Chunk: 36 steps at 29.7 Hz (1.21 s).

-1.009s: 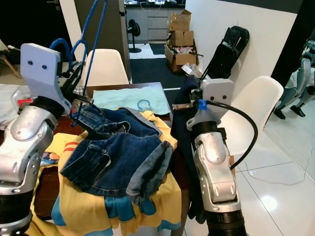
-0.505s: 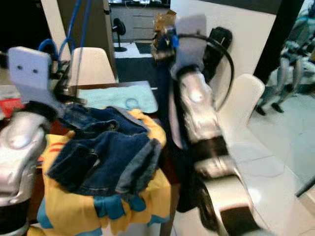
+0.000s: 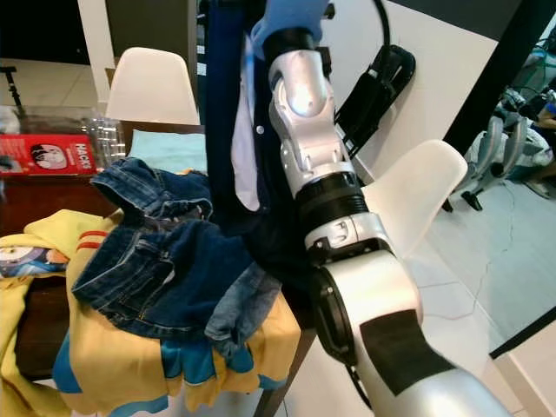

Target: Hang hanger

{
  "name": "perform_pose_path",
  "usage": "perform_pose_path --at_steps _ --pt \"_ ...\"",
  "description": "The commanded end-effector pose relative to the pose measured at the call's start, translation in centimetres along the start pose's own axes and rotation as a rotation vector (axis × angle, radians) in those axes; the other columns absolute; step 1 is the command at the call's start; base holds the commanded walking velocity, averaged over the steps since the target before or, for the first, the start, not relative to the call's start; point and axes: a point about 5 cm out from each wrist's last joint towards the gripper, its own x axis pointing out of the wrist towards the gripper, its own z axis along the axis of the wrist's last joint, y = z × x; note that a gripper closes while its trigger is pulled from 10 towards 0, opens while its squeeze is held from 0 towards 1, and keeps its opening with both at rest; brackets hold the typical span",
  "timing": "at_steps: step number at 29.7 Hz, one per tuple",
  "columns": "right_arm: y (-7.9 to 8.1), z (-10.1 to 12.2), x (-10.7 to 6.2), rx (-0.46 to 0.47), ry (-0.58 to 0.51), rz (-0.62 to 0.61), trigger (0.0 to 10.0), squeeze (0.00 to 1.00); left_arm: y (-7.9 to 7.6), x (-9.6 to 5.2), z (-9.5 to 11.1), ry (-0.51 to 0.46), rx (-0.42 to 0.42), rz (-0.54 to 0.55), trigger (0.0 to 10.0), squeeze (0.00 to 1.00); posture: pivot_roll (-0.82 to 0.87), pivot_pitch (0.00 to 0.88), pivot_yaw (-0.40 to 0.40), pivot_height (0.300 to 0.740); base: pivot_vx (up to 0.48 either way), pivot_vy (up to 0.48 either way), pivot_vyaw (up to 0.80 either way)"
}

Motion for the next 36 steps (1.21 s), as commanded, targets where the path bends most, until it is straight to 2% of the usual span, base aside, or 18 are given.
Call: perform_pose_path --at_steps 1,2,3,5,10,13,14,19,22,24,25,27,28,29,31,34,35,36 --pt "1.7 -5.7 -3.0 -0.18 0.246 0.179 10.0 0.0 -2.0 -0.4 0.1 0.027 -0.12 -0.143 10.0 0.0 0.15 0.184 -0.186 0.74 0.0 0.0 0.0" --pt "2.1 -7.3 -4.2 -0.24 0.317 0.243 10.0 0.0 -2.4 -0.4 0.3 0.026 -0.145 -0.174 10.0 0.0 0.15 0.184 -0.186 0.74 0.0 0.0 0.0" --pt "2.1 -7.3 -4.2 -0.24 0.317 0.243 10.0 0.0 -2.4 -0.4 0.3 0.026 -0.145 -0.174 10.0 0.0 0.15 0.184 -0.186 0.74 0.0 0.0 0.0" --pt "3.2 -10.5 -7.1 -0.201 0.495 0.4 10.0 0.0 -2.9 -0.5 0.6 0.022 -0.148 -0.197 10.0 0.0 0.15 0.183 -0.175 0.74 0.0 0.0 0.0" --pt "4.5 -14.0 -11.8 -0.285 0.648 0.606 10.0 0.0 -4.1 -0.3 0.6 0.024 -0.152 -0.257 10.0 0.0 0.15 0.185 -0.165 0.74 0.0 0.0 0.0" --pt "4.2 -14.2 -12.0 -0.299 0.662 0.579 10.0 0.0 -4.7 -0.4 0.5 0.037 -0.16 -0.303 10.0 0.0 0.16 0.186 -0.16 0.74 0.0 0.0 0.0" --pt "3.3 -14.5 -12.3 -0.305 0.674 0.526 10.0 0.0 -6.1 -0.9 0.3 0.102 -0.232 -0.472 10.0 0.0 0.15 0.188 -0.143 0.74 0.0 0.0 0.0" --pt "2.3 -14.3 -12.4 -0.26 0.657 0.483 10.0 0.0 -7.3 -1.9 0.1 0.184 -0.338 -0.695 10.0 0.0 0.15 0.191 -0.131 0.74 0.0 0.0 0.0" --pt "2.4 -13.3 -12.8 -0.109 0.589 0.55 10.0 0.0 -6.6 -1.9 -0.4 0.243 -0.262 -0.758 10.0 0.0 0.15 0.197 -0.112 0.74 0.0 0.0 0.0" --pt "2.4 -13.3 -12.8 -0.109 0.589 0.55 10.0 0.0 -6.6 -1.9 -0.4 0.243 -0.262 -0.758 10.0 0.0 0.15 0.197 -0.112 0.74 0.0 0.0 0.0" --pt "2.6 -12.9 -13.3 -0.019 0.578 0.608 10.0 1.0 -6.2 -1.7 -1.1 0.28 -0.198 -0.735 10.0 0.0 0.16 0.199 -0.106 0.74 0.0 0.0 0.0" --pt "2.6 -12.9 -13.3 -0.019 0.578 0.608 10.0 1.0 -6.2 -1.7 -1.1 0.28 -0.198 -0.735 10.0 0.0 0.16 0.199 -0.106 0.74 0.0 0.0 0.0" --pt "3.0 -11.6 -14.1 0.138 0.536 0.728 10.0 1.0 -5.9 -1.3 -1.9 0.317 -0.143 -0.705 10.0 0.0 0.16 0.199 -0.102 0.74 0.0 0.0 0.0" --pt "3.0 -11.6 -14.1 0.138 0.536 0.728 10.0 1.0 -5.9 -1.3 -1.9 0.317 -0.143 -0.705 10.0 0.0 0.16 0.199 -0.102 0.74 0.0 0.0 0.0" --pt "2.1 -8.0 -14.8 0.412 0.381 0.846 10.0 1.0 -5.9 -1.0 -2.0 0.321 -0.116 -0.687 10.0 0.0 0.16 0.199 -0.097 0.74 0.0 0.0 0.0" --pt "1.9 -7.5 -14.9 0.445 0.358 0.862 10.0 1.0 -5.9 -1.0 -1.9 0.319 -0.112 -0.685 10.0 0.0 0.16 0.199 -0.097 0.74 0.0 0.0 0.0" --pt "1.4 -6.9 -15.3 0.5 0.338 0.879 10.0 0.0 -5.9 -1.0 -1.9 0.325 -0.114 -0.688 10.0 0.0 0.16 0.199 -0.093 0.74 0.0 0.0 0.0" --pt "0.9 -6.4 -15.6 0.551 0.317 0.891 10.0 0.0 -5.8 -0.9 -1.9 0.329 -0.119 -0.691 10.0 0.0 0.16 0.199 -0.091 0.74 0.0 0.0 0.0"
